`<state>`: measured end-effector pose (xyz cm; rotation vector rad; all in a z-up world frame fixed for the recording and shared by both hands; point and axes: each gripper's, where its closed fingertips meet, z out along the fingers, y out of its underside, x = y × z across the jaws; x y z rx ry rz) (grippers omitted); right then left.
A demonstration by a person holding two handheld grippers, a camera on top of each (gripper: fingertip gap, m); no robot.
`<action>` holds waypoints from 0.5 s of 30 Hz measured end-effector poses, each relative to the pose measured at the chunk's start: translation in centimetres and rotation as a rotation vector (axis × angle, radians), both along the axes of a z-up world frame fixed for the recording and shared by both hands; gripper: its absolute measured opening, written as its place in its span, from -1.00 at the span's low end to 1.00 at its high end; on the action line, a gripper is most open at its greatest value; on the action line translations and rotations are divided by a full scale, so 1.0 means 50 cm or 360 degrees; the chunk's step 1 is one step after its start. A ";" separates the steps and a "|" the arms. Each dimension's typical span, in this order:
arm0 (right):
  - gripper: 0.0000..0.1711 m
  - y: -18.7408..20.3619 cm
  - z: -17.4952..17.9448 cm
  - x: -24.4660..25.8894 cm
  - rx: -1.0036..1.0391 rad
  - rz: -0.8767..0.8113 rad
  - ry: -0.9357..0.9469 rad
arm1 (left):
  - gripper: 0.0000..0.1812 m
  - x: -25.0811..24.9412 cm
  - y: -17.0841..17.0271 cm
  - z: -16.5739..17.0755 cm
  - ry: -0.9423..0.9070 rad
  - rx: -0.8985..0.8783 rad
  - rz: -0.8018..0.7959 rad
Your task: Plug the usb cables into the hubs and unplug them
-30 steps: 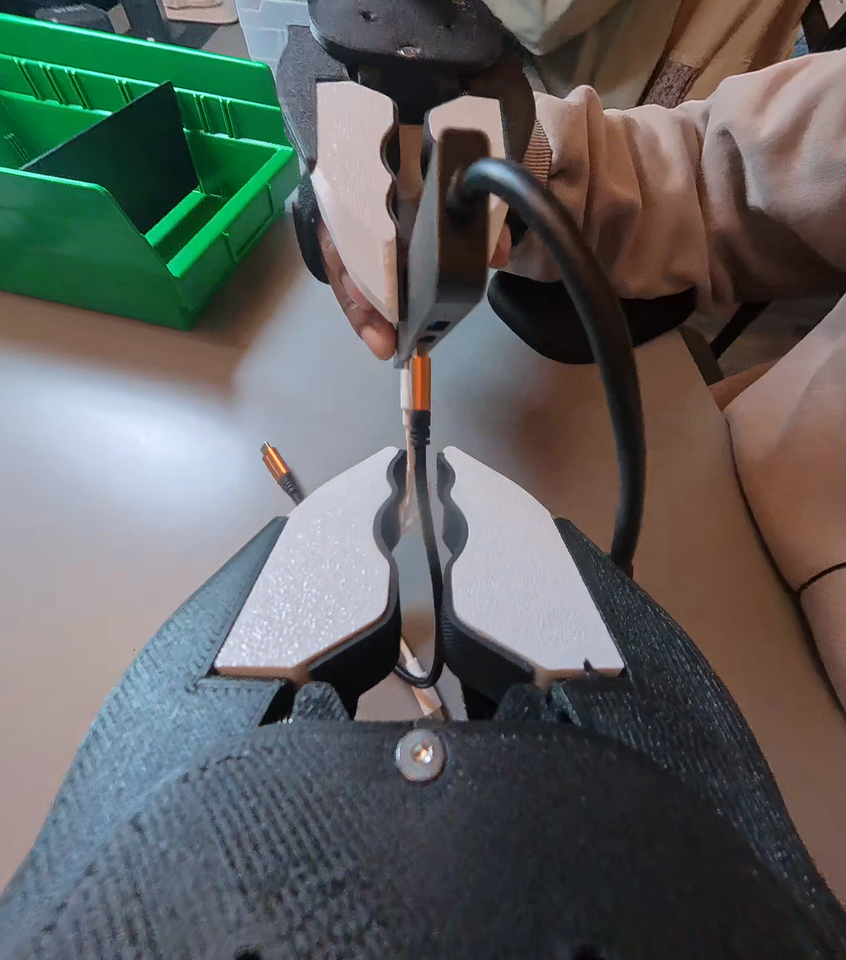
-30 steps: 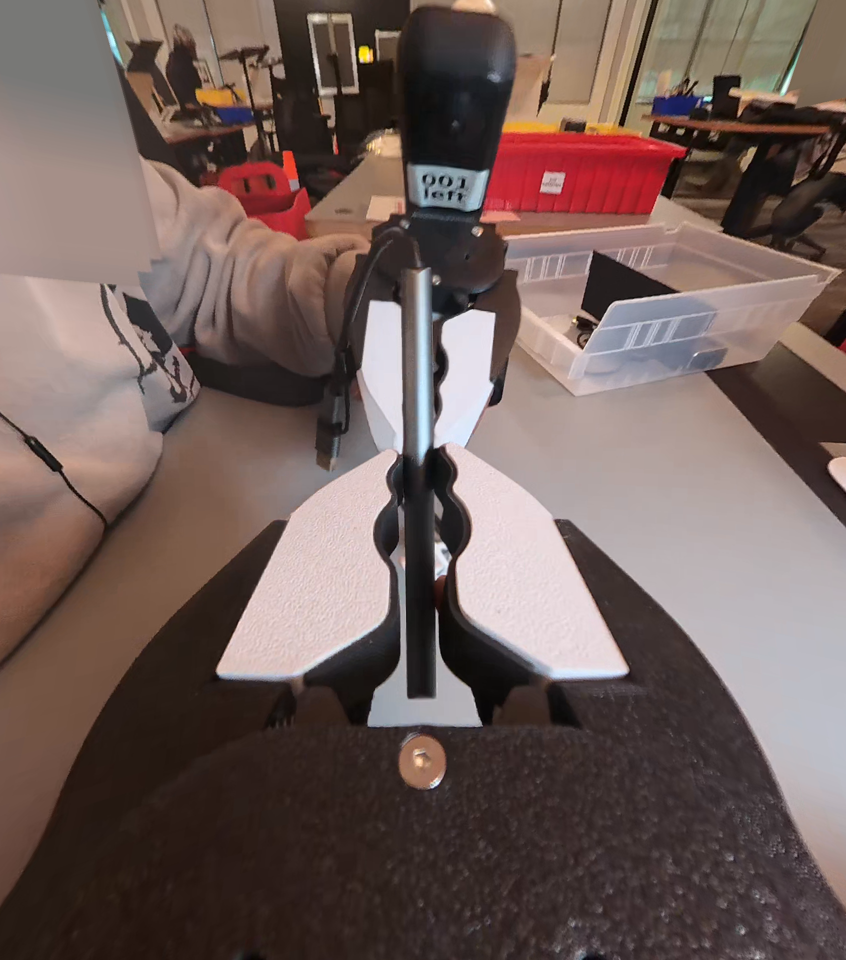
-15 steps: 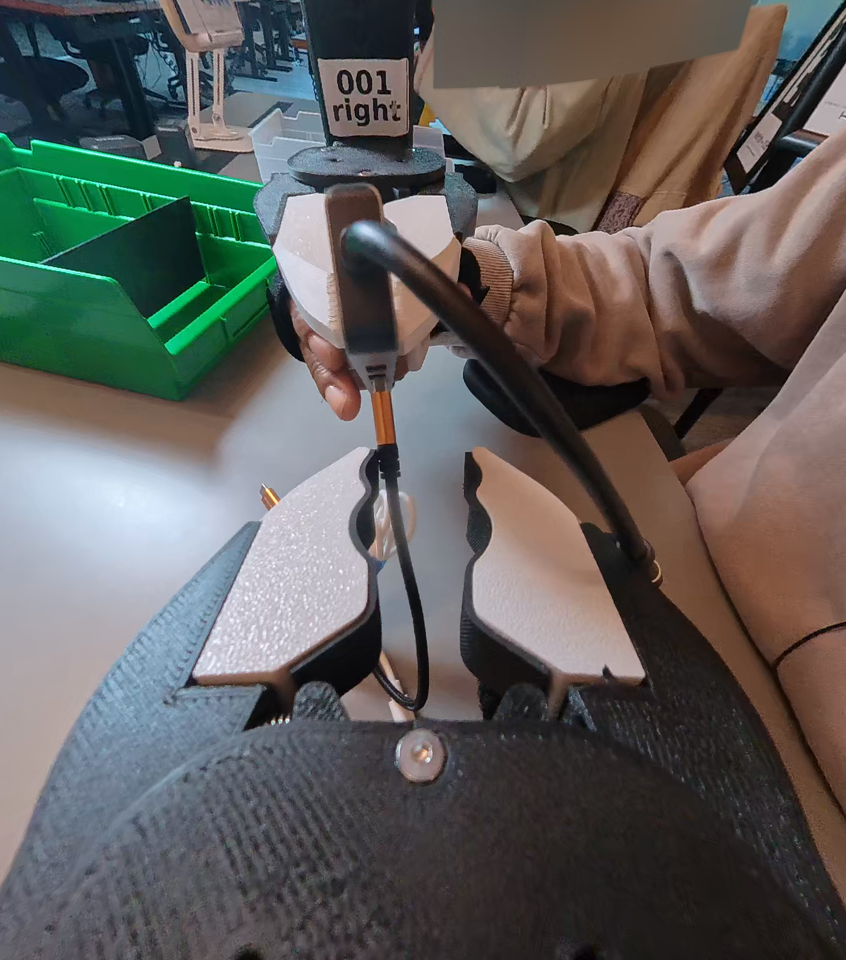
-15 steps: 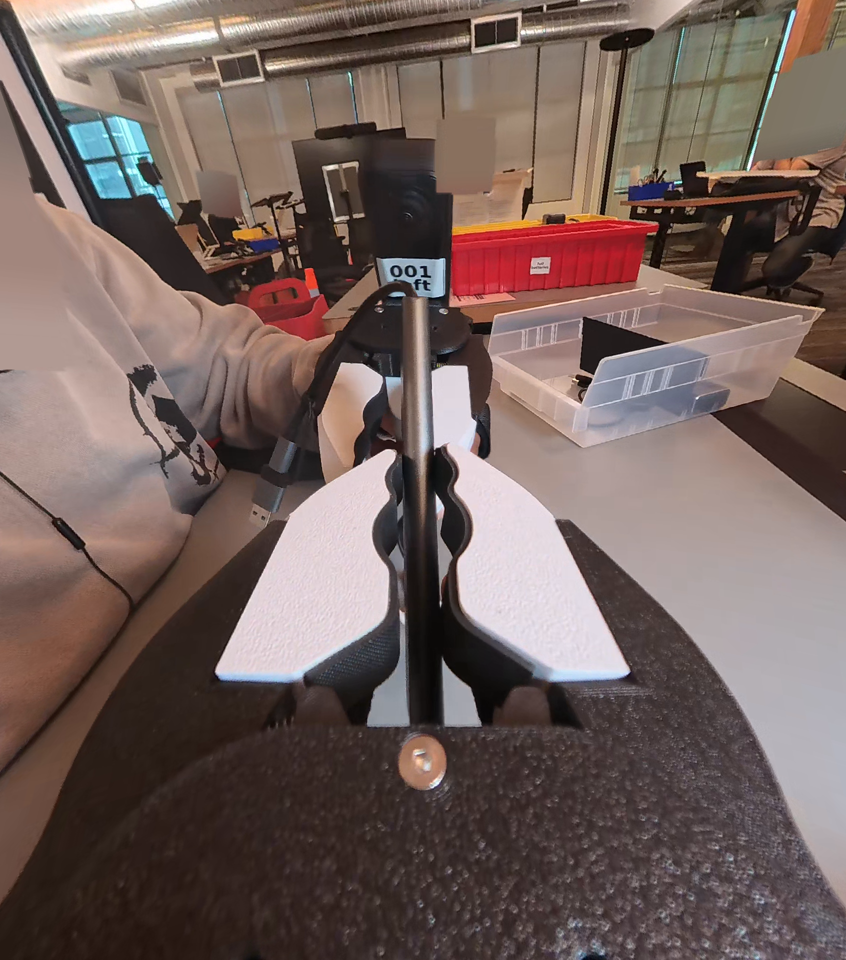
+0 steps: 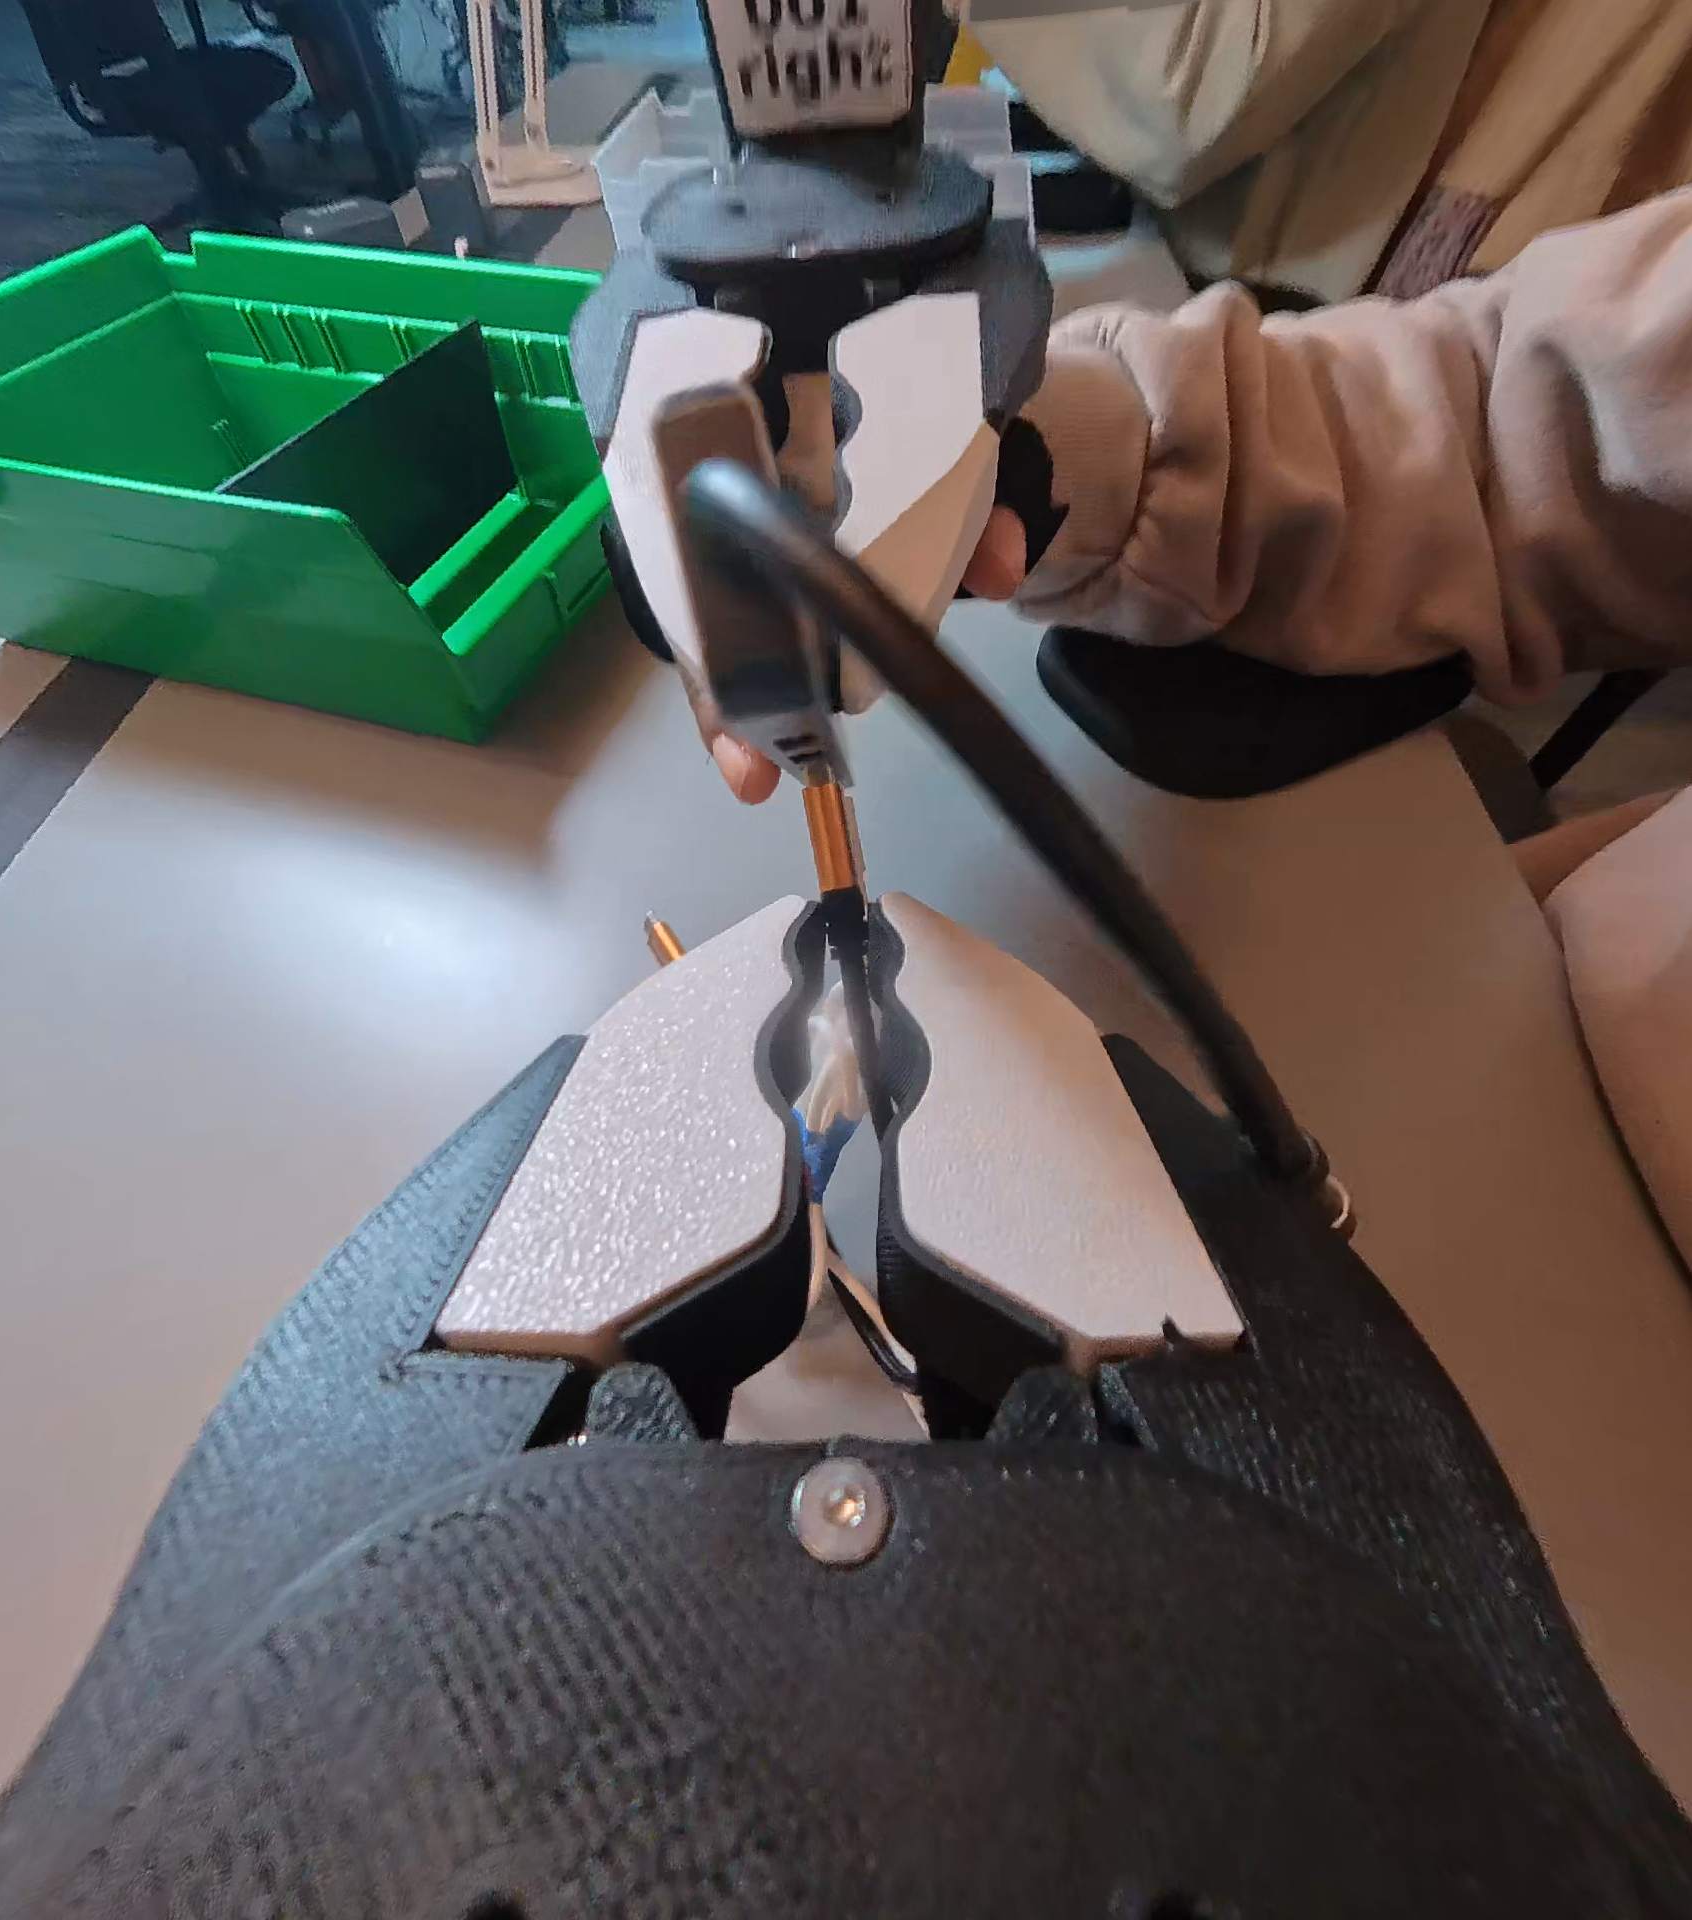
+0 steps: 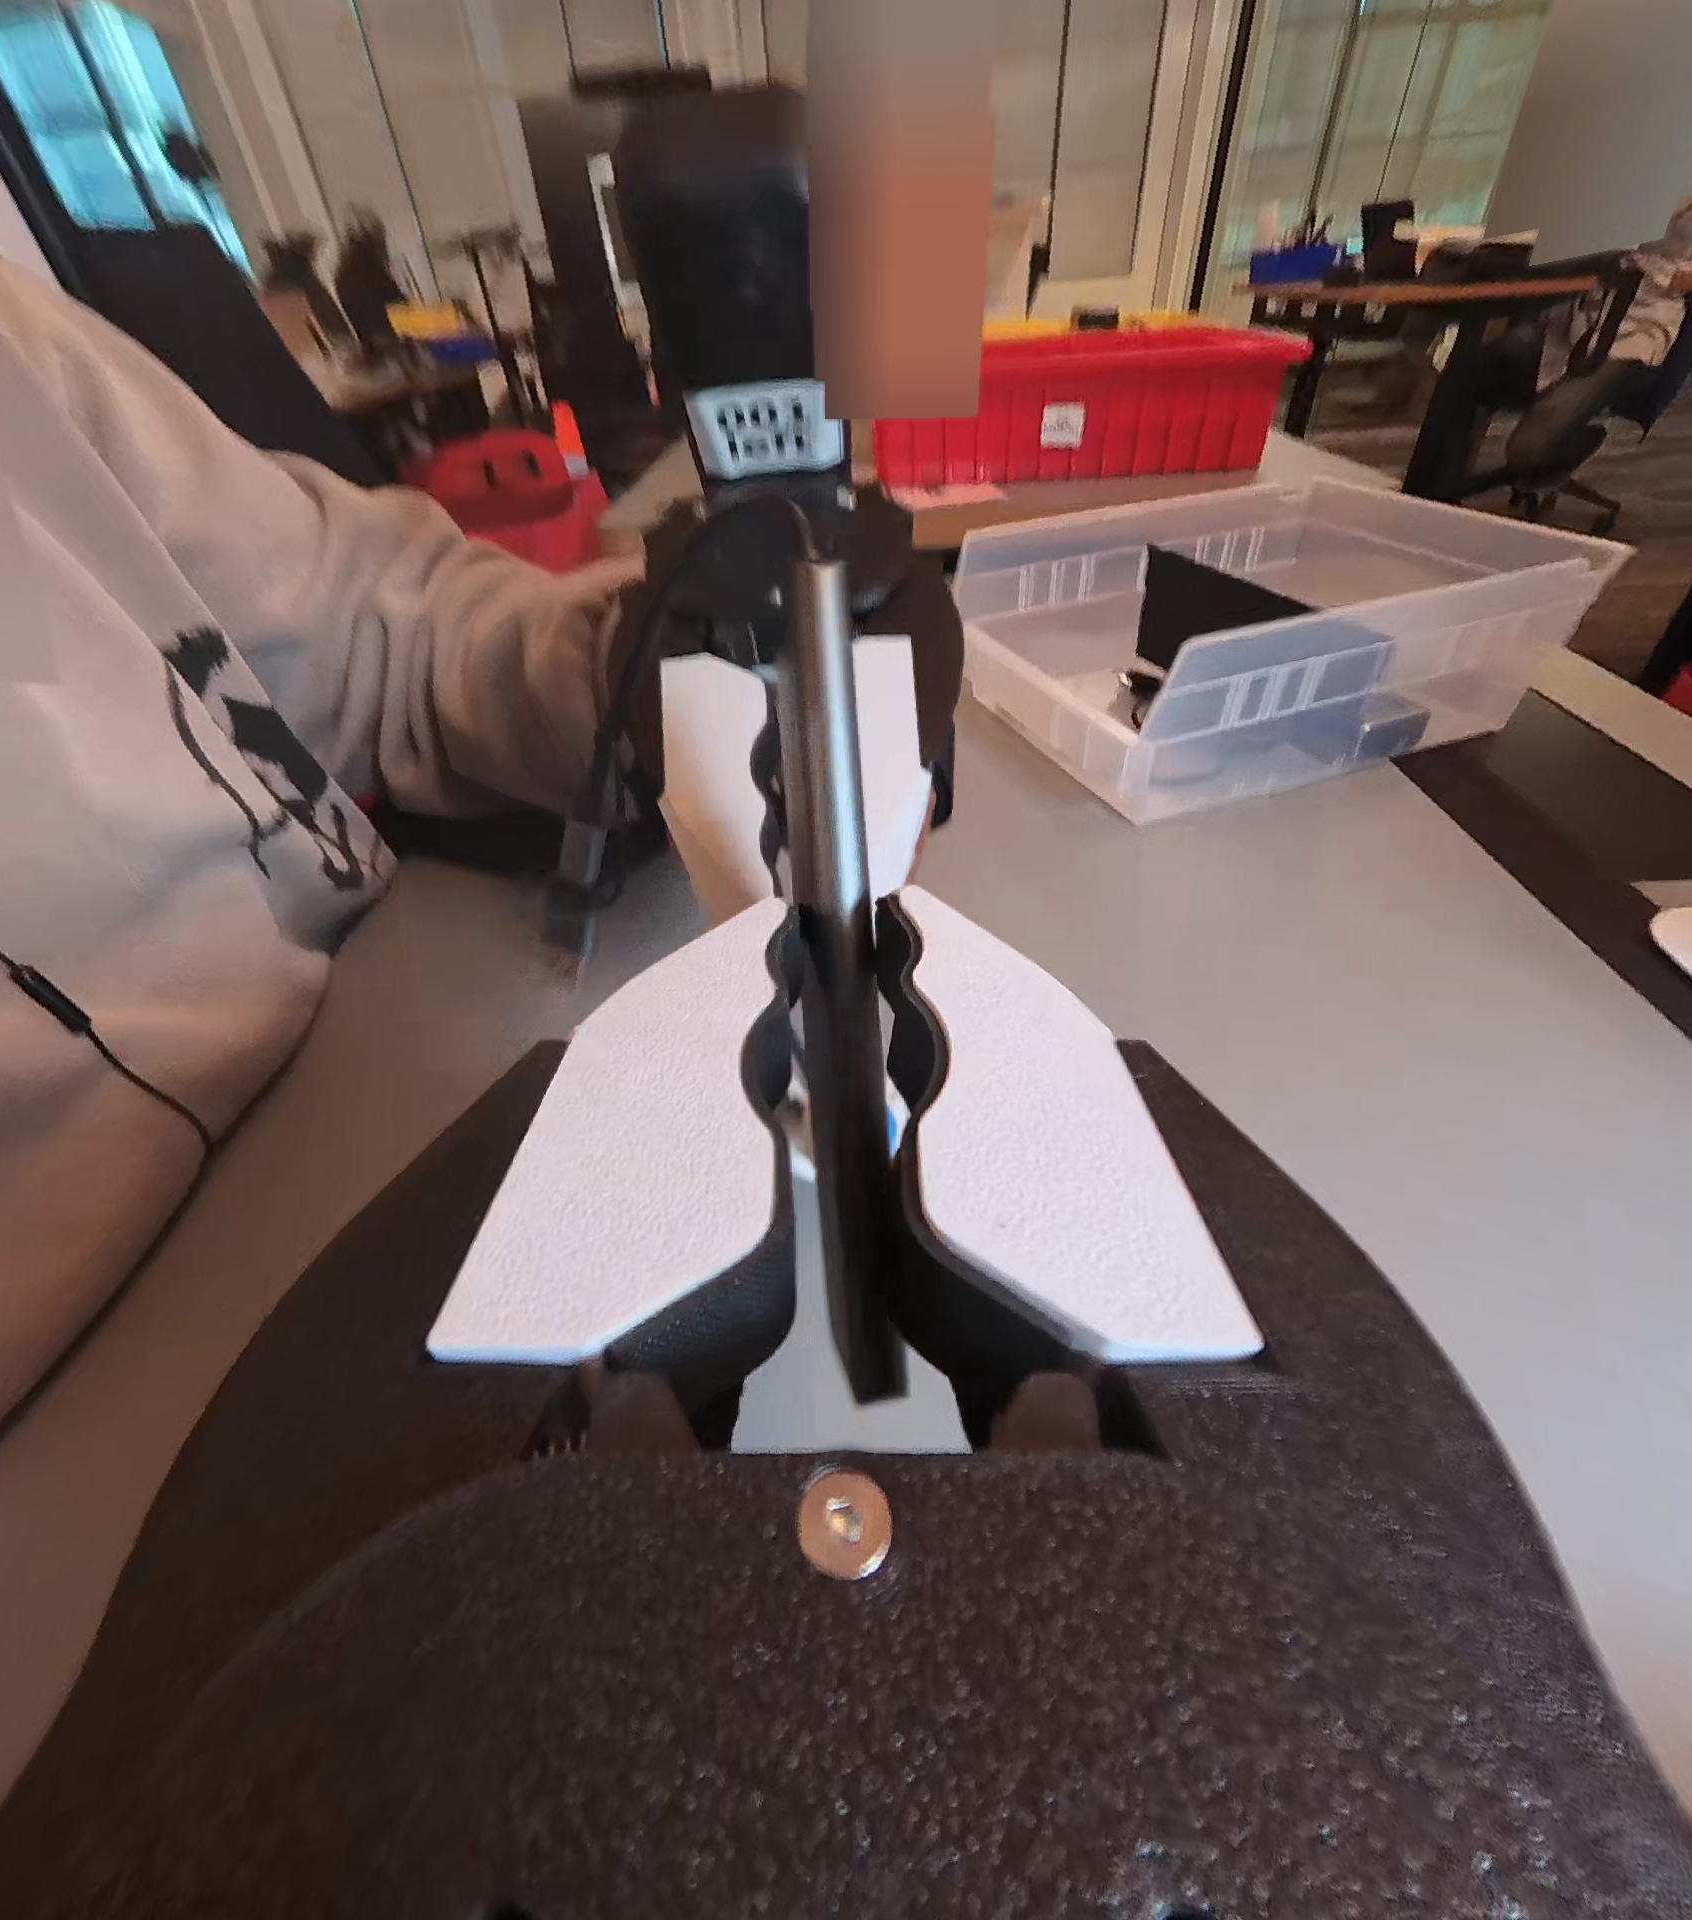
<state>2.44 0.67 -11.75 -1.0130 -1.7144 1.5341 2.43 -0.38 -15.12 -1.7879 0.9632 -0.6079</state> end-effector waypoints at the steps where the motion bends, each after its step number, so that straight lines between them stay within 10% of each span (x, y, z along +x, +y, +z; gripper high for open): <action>1: -0.83 0.002 -0.008 0.002 0.0104 -0.0017 -0.0045 | -0.92 -0.007 0.001 -0.004 0.0065 0.0003 0.0010; 8: -0.75 0.002 -0.040 0.010 0.0994 -0.0181 -0.0338 | -0.91 -0.033 0.002 -0.025 0.0582 0.0058 0.0072; 15: -0.88 -0.010 0.007 0.019 0.1417 -0.0350 -0.0323 | -0.85 -0.041 0.012 0.038 0.0449 0.0284 0.0207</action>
